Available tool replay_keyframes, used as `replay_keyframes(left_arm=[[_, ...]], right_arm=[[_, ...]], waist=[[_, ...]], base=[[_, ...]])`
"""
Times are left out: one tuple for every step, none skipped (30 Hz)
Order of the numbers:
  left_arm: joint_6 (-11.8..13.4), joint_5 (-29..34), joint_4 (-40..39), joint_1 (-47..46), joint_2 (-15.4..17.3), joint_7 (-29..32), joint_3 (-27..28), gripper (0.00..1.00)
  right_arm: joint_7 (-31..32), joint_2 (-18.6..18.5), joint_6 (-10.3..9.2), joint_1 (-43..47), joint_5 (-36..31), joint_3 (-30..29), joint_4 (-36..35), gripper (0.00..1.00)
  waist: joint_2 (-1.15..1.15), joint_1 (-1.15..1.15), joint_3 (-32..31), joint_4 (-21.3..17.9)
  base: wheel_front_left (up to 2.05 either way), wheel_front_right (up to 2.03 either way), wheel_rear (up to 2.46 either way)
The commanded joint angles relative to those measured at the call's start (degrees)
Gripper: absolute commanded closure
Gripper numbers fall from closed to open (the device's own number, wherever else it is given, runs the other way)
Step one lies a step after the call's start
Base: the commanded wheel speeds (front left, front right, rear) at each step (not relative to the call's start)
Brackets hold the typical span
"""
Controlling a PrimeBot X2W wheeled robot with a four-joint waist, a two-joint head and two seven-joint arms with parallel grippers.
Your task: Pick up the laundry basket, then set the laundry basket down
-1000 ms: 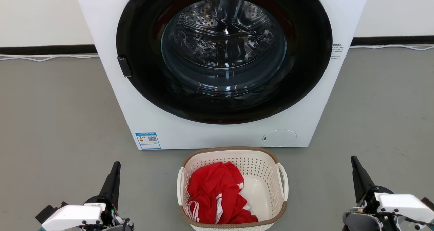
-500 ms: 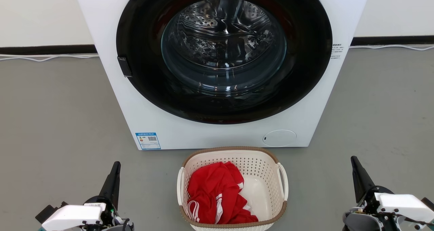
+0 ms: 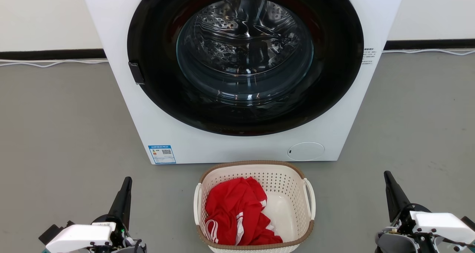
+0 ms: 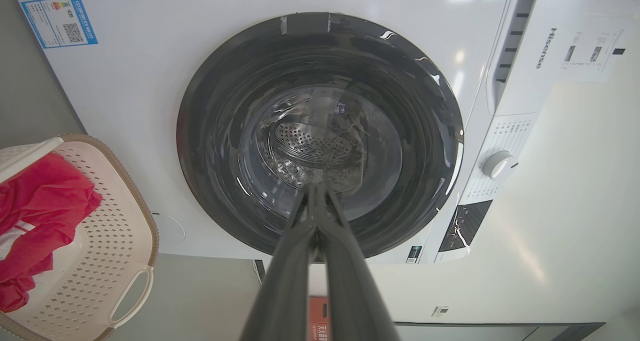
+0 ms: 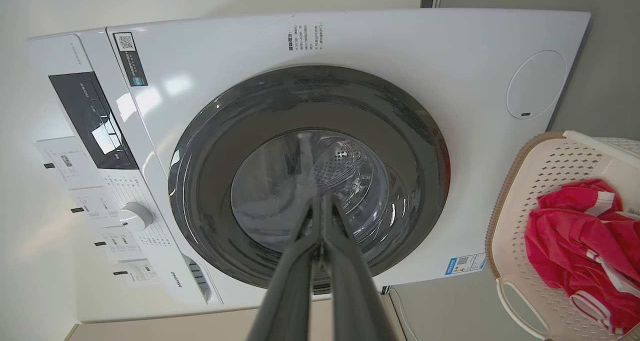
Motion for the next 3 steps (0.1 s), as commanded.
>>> replay_keyframes(left_arm=[[-0.4, -0.3, -1.7, -3.2, 0.8, 0.3, 1.8, 1.00], [-0.4, -0.3, -1.7, -3.2, 0.8, 0.3, 1.8, 1.00], [-0.4, -0.3, -1.7, -3.2, 0.8, 0.3, 1.8, 1.00]], right_arm=[[0.4, -0.7, 0.41, -2.6, 0.4, 1.1, -1.8, 1.00], [0.4, -0.7, 0.41, -2.6, 0.4, 1.1, -1.8, 1.00], [0.4, -0.7, 0.41, -2.6, 0.4, 1.1, -1.8, 1.00]], waist=[[0.00, 0.00, 0.0, 0.0], [0.00, 0.00, 0.0, 0.0], [0.00, 0.00, 0.0, 0.0]], base=[[0.00, 0.00, 0.00], [0.00, 0.00, 0.00], [0.00, 0.00, 0.00]])
